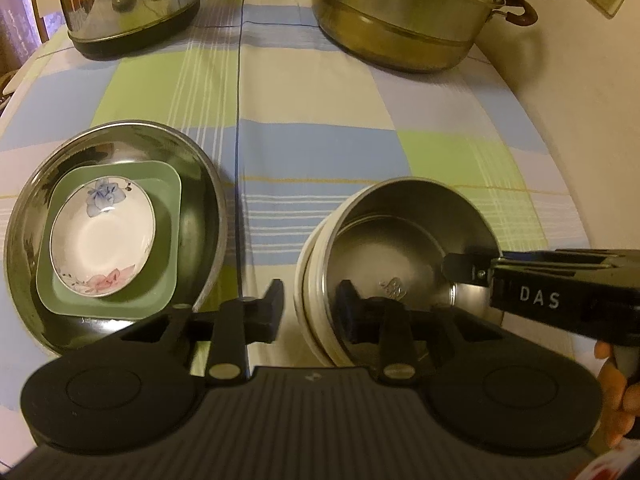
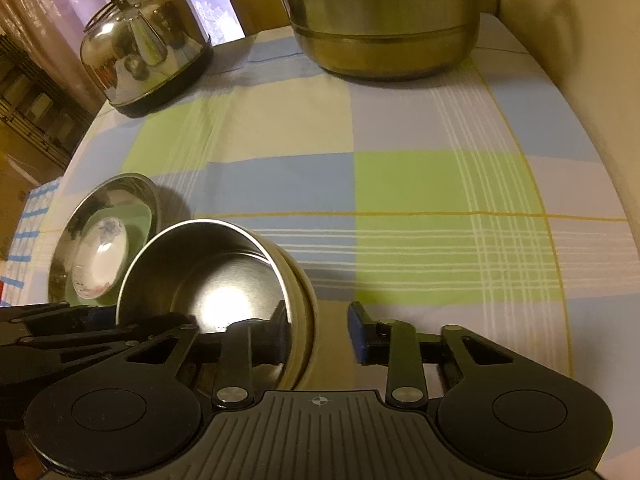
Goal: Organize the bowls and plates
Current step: 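Lift the bowl stack and carry it toward the plate stack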
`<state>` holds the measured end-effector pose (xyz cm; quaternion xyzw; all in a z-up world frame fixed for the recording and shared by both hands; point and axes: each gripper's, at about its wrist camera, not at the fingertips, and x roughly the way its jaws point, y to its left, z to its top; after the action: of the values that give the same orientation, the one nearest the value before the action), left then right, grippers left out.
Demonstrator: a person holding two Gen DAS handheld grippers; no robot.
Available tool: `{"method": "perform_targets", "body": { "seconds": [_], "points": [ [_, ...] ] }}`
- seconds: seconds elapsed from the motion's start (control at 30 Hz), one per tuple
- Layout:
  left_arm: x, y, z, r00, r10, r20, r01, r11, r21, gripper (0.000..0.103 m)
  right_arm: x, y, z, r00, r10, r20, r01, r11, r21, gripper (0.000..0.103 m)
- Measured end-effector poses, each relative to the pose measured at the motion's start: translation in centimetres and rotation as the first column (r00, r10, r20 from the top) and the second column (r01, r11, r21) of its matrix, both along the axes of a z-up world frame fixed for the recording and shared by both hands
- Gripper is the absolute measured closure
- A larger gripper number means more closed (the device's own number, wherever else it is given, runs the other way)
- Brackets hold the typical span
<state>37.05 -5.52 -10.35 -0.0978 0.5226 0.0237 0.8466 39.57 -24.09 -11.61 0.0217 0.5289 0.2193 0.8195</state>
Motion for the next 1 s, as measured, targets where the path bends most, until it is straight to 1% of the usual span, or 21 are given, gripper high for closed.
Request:
{"method": "perform_targets", "body": {
  "seconds": [0.07,0.13,0.23,0.33,0.4,0.47,0.53,0.6,0.87,1.0],
  "points": [
    [0.04,-0.14,0.05,1.000,0.002,0.001,-0.002,1.000,0.006,0.082,-0.12,0.44,0.09,1.000,0.006,0.002,-0.006,1.000,-0.012,0.087],
    [-0.01,-0.18,0.01,1.000,0.005,0.006,-0.005,1.000,0.008,0.082,-0.29,0.80,0.15,1.000,0.008,0.012,-0.007,0.999,-0.035,0.088],
    [-0.01,-0.08,-0.08,1.000,0.009,0.005,-0.009,1.000,0.001,0.082,-0.30,0.93,0.10,1.000,0.011,0.011,-0.011,0.999,-0.038,0.088],
    [-0.03,0.18,-0.15,1.000,0.023,0.003,-0.023,1.000,-0.006,0.079,-0.13,0.94,-0.04,1.000,0.010,-0.002,-0.010,0.999,-0.038,0.088],
    [-0.16,0.17,-0.17,1.000,0.024,0.008,-0.024,1.000,0.003,0.074,-0.13,0.89,-0.20,1.000,0.002,-0.004,-0.002,0.999,-0.032,0.088],
    [-0.28,0.29,-0.22,1.000,0.029,0.012,-0.029,1.000,0.004,0.073,-0.21,0.87,-0.20,1.000,0.002,0.000,-0.002,1.000,-0.031,0.088],
    [-0.31,0.42,-0.25,0.999,0.029,0.017,-0.028,1.000,-0.009,0.075,-0.24,0.84,-0.23,1.000,0.004,0.003,-0.004,1.000,-0.028,0.088],
    [-0.35,0.54,-0.25,0.999,0.030,0.024,-0.029,0.999,-0.041,0.082,-0.27,0.74,-0.28,1.000,0.001,0.004,-0.001,1.000,-0.022,0.088],
    [-0.32,0.35,-0.18,0.998,0.053,0.018,-0.052,0.998,-0.047,0.083,-0.48,0.54,-0.21,1.000,-0.003,0.011,0.003,1.000,-0.013,0.088],
    [-0.33,0.11,-0.07,0.999,0.049,0.019,-0.049,0.998,-0.036,0.083,-0.39,0.39,-0.16,1.000,0.005,0.009,-0.005,1.000,-0.012,0.088]
  ]
}}
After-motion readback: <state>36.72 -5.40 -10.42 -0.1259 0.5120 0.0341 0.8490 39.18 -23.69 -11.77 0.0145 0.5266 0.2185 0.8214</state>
